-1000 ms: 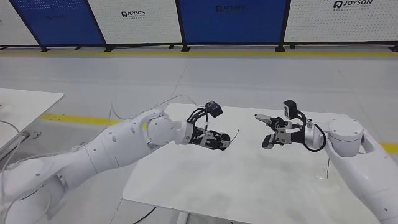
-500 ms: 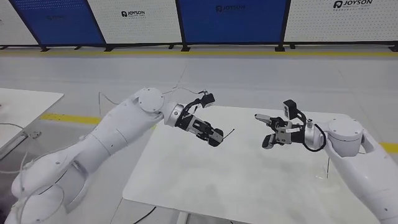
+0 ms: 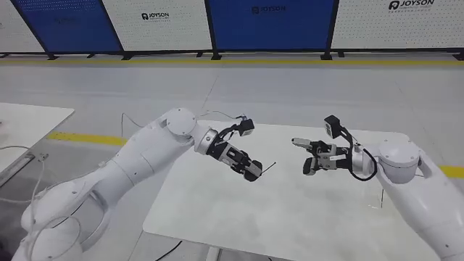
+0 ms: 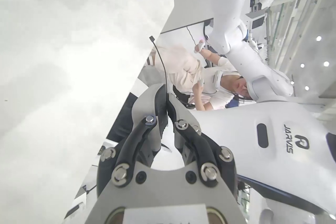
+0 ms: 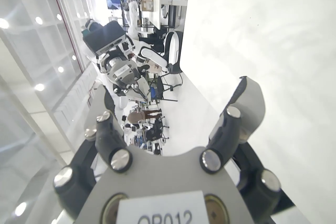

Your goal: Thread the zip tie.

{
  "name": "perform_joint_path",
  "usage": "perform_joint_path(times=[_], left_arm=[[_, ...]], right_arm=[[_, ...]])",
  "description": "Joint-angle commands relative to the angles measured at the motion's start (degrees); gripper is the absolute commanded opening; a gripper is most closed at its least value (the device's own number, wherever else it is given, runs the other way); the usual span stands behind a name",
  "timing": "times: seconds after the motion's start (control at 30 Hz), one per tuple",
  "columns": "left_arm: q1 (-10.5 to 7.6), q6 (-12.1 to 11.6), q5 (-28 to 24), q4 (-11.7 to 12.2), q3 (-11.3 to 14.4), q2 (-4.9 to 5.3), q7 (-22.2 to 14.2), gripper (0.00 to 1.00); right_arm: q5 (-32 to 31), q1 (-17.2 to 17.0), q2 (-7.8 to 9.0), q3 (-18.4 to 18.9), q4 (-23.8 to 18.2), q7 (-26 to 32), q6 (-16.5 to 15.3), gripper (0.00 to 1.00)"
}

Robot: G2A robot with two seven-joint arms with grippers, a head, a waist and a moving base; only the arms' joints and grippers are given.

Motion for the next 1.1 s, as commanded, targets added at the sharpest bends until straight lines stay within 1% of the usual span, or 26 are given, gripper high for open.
perform_joint_path(times=[0.0, 0.07, 0.13, 0.17, 0.2, 0.27, 0.5, 0.57, 0.6, 0.63, 0.7, 0.77, 0.83, 0.87, 0.9, 0.93, 0.97, 1.07], left_arm=[[-0.13, -0.63, -0.83, 0.31, 0.89, -0.58, 0.33, 0.00], [-0.79, -0.75, -2.59, 0.97, 2.02, -1.19, 0.33, 0.00], [-1.82, -1.31, -3.29, 2.51, 2.99, -1.77, 0.33, 0.00], [-2.01, -0.97, -5.15, 3.17, 3.51, -2.19, 0.33, 0.00], [-2.63, -0.79, -6.74, 4.59, 4.21, -2.75, 0.33, 0.00], [-3.76, -0.90, -7.02, 7.22, 5.45, -3.64, 0.33, 0.00], [-3.76, -0.90, -7.02, 7.22, 5.45, -3.64, 0.33, 0.00], [-3.76, -0.90, -7.02, 7.22, 5.45, -3.64, 0.33, 0.00], [-3.52, -1.03, -6.27, 6.85, 5.48, -3.65, 1.41, 0.00], [-3.04, -0.99, -4.69, 5.44, 5.60, -3.70, 2.85, 0.00], [-2.48, -0.73, -4.03, 4.03, 5.30, -3.70, 3.58, 0.00], [-2.24, -1.15, -2.21, 3.04, 4.88, -3.72, 5.08, 0.00], [-1.72, -0.84, -2.53, 2.30, 4.47, -3.81, 5.21, 0.00], [-1.65, -0.71, -2.26, 2.19, 4.21, -3.88, 5.14, 0.00], [-1.51, -0.71, -2.30, 2.06, 4.01, -3.95, 5.04, 0.00], [-1.38, -0.74, -2.48, 1.93, 3.78, -4.02, 4.76, 0.00], [-1.29, -0.90, -2.47, 1.84, 3.45, -4.09, 4.58, 0.00], [-0.96, -1.31, -2.23, 1.59, 2.55, -4.21, 4.60, 0.00]], right_arm=[[0.28, 1.00, -0.49, -0.74, 2.07, 2.33, -2.07, 1.00], [0.93, 2.27, -1.21, -1.84, 4.62, 5.37, -4.40, 1.00], [1.65, 3.32, -1.94, -2.92, 6.64, 8.13, -6.80, 1.00], [2.07, 3.86, -2.35, -3.46, 7.80, 9.26, -7.94, 1.00], [2.55, 4.58, -2.91, -4.20, 9.43, 10.32, -8.69, 1.00], [2.73, 4.76, -3.05, -4.39, 9.81, 10.67, -8.68, 1.00], [2.66, 4.60, -3.05, -4.37, 9.69, 10.31, -8.80, 1.00], [2.31, 3.85, -2.98, -3.97, 8.57, 9.22, -9.91, 1.00], [2.77, 3.63, -2.93, -3.54, 8.39, 9.27, -10.27, 1.00], [3.10, 3.47, -2.89, -3.06, 8.15, 9.24, -11.05, 1.00], [3.20, 3.25, -2.93, -2.79, 7.64, 9.41, -11.65, 1.00], [3.11, 3.19, -3.08, -2.79, 7.24, 9.52, -11.82, 1.00], [2.85, 3.23, -3.23, -2.87, 7.09, 9.39, -11.66, 1.00], [2.64, 3.36, -3.33, -2.95, 7.13, 9.37, -11.38, 0.80], [2.48, 3.44, -3.41, -3.01, 7.15, 9.36, -11.22, 0.68], [2.16, 3.55, -3.50, -3.19, 7.04, 9.70, -11.00, 0.68], [2.09, 3.65, -3.61, -3.29, 6.99, 10.06, -10.97, 0.45], [2.12, 3.70, -3.81, -3.34, 7.14, 10.63, -11.08, 0.28]])
